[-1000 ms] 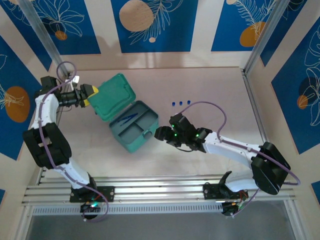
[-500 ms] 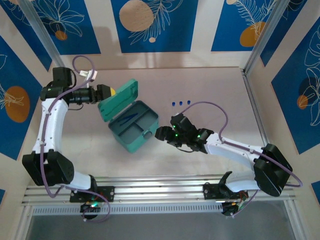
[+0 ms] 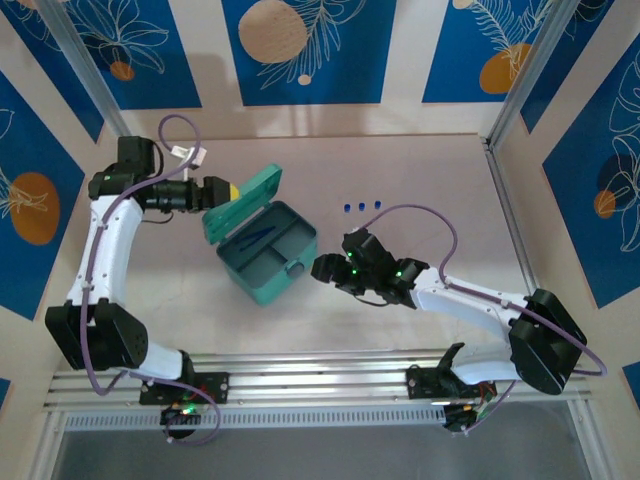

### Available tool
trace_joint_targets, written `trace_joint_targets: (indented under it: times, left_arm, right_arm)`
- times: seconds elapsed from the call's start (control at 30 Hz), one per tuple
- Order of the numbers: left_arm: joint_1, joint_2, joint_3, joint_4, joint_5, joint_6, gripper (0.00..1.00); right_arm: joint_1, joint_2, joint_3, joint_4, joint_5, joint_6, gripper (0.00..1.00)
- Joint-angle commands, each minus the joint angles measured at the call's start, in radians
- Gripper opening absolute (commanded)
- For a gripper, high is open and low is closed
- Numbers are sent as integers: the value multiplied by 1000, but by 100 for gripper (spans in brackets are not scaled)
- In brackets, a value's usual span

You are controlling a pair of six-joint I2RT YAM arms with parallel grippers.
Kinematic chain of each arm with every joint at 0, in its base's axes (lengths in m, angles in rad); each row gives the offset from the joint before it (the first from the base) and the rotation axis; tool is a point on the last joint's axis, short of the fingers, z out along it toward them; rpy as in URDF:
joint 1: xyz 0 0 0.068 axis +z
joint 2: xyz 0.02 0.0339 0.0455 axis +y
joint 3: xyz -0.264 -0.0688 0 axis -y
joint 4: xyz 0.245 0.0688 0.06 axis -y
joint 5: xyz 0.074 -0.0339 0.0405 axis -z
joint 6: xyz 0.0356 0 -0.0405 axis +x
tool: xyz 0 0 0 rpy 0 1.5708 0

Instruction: Organize the chemistry lab equipment

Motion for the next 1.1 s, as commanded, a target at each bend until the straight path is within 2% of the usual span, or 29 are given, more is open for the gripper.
trace_joint_targets:
  times: [0.0,0.4,0.57,0.67,0.87,1.07]
  left_arm:
    - [-27,-4,-16,-38,-5,40,77]
    - [-52,-7,-42,-49,-5,64,78]
    - [-52,6,-33,-88,-27,113,78]
    - [-52,11,-43,-97,-97,166,78]
    - [-50,63,-117,-18,-334,267,77]
    - [-50,104,-176,81,-419,323,77]
  right_arm:
    - [-5,3,-6,16,-5,12,64]
    - [-13,181,90,165,-73,23,63]
    - [-16,231,122,189,-97,24,63]
    - [-15,217,104,182,-93,26,63]
    - [-15,158,26,227,-97,44,63]
    - [-23,116,-41,304,-101,63,63]
